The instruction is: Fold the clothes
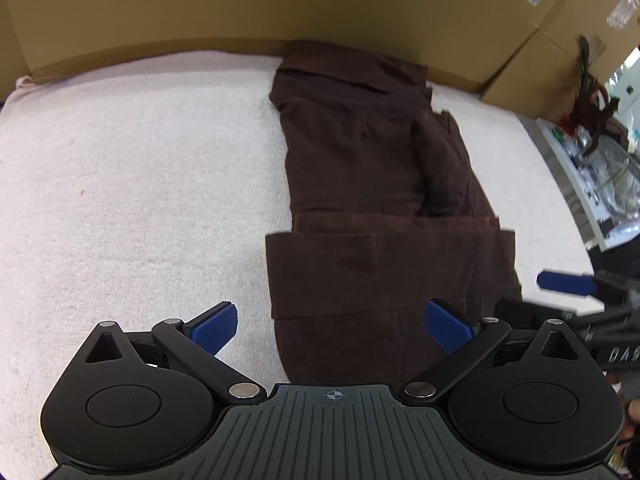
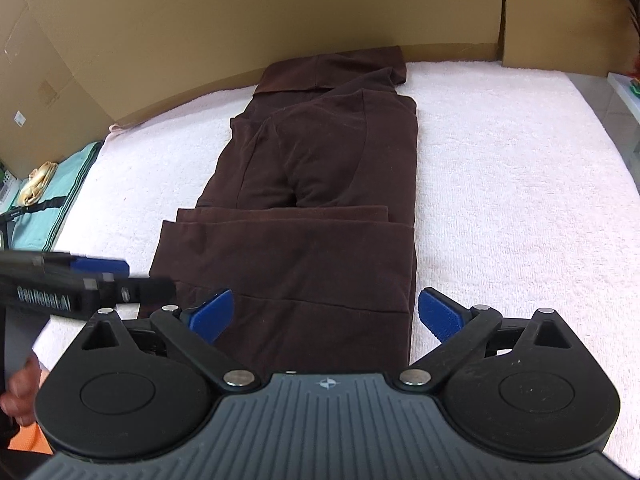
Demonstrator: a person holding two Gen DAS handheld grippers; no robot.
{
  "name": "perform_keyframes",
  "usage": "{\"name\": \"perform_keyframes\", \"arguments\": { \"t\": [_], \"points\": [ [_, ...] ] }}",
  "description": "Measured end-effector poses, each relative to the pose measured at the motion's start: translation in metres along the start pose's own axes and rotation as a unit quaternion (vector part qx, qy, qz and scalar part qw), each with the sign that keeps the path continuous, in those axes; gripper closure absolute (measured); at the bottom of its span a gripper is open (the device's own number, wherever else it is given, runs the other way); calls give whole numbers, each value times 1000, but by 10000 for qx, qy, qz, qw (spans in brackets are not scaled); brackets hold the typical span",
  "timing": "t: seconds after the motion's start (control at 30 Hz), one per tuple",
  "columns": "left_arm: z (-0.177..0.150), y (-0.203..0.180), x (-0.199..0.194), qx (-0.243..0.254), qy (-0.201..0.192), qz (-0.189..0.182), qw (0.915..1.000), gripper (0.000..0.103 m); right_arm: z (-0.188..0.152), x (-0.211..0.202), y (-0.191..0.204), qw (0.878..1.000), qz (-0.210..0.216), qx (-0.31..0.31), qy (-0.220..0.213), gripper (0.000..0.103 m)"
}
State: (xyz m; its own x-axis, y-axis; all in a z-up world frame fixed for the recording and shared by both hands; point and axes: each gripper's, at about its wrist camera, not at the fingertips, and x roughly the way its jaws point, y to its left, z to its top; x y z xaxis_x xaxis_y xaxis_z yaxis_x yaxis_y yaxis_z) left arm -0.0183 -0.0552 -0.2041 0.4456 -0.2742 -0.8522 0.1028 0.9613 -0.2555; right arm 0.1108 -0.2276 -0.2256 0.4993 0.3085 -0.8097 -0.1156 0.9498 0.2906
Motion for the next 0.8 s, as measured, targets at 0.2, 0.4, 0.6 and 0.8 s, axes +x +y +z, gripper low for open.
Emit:
{"name": "perform_keyframes", "arguments": {
  "t": [0.2,0.4,0.6,0.8],
  "points": [
    [15,-6,-30,58,-475,-117,9988,0,1,-2,2,9999,51,-99,-15,4],
    [29,-14,-52,98,-677,-384,9969,0,2,-2,5,9998,123,-172,-5,4],
    [26,-18,-44,79,-509,-405,9979,0,3,-5,6,9997,156,-182,-47,4],
    [19,-12,-32,-139,-264,-472,9984,0,3,-8,4,9998,138,-135,-64,3]
  ]
}}
